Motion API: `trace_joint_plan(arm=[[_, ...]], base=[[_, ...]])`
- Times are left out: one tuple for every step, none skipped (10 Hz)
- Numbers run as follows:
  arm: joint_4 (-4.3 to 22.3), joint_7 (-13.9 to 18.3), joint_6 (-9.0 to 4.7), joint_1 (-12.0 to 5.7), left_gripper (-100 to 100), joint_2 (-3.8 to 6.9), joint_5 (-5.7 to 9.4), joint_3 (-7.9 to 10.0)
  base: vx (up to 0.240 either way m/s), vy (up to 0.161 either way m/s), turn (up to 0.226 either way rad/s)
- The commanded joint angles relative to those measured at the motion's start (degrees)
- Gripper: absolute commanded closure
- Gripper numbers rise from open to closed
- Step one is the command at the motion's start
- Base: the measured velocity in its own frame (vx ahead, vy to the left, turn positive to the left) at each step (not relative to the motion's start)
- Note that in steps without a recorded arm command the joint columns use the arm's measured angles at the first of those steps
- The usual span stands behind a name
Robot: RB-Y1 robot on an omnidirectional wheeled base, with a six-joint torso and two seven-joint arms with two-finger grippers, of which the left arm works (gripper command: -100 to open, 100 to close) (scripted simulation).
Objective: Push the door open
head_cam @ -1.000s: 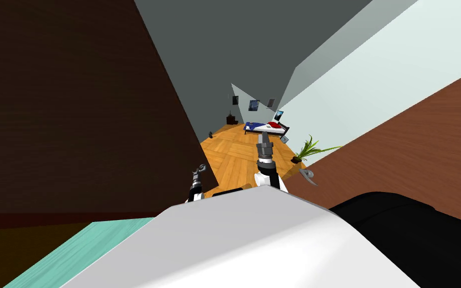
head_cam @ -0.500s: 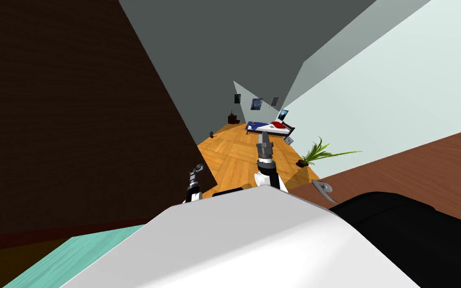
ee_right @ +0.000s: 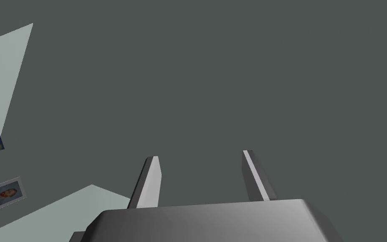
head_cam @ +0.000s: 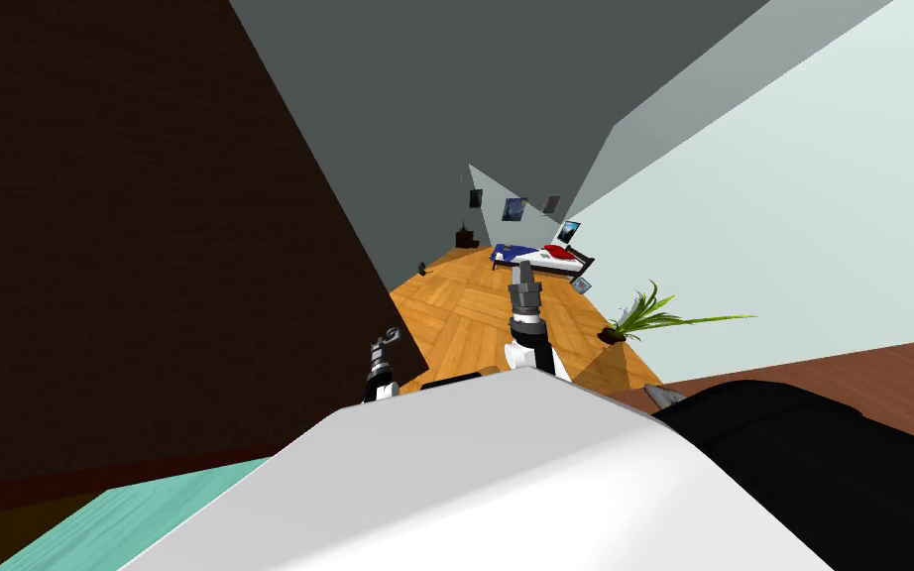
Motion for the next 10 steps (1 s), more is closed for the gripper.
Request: trace_joint_plan(arm=[[0.0, -0.3, -0.35, -0.36, 100, 0.17, 0.66, 1.51], [0.1, -0.5, -0.37, -0.4, 100, -0.06, 0.95, 2.1], [0.1, -0.7, -0.4, -0.43, 100, -0.31, 1.21, 2.65], [0.1, -0.8, -0.42, -0.45, 100, -0.57, 1.44, 3.12], [0.2, -0.9, -0.43, -0.48, 100, -0.82, 1.65, 3.56], [0.2, -1.0, -0.45, -0.5, 100, -1.04, 1.81, 3.89], [0.2, -1.1, -0.46, -0.52, 100, -1.25, 1.96, 4.19], [0.3, -1.2, -0.47, -0.53, 100, -1.48, 2.1, 4.48], [0.4, -1.1, -0.53, -0.19, 100, -0.93, 2.17, 4.76], [0.4, -1.4, -0.65, -0.08, 100, -0.37, 2.75, 5.74]], base=[[0.192, -0.078, 0.084], [0.201, -0.077, 0.079], [0.185, -0.042, 0.062], [0.187, -0.028, 0.061], [0.178, -0.019, 0.054], [0.18, -0.037, 0.048], [0.157, -0.042, 0.05], [0.131, -0.03, 0.043], [0.053, 0.0, 0.038], [0.123, -0.007, 0.044]])
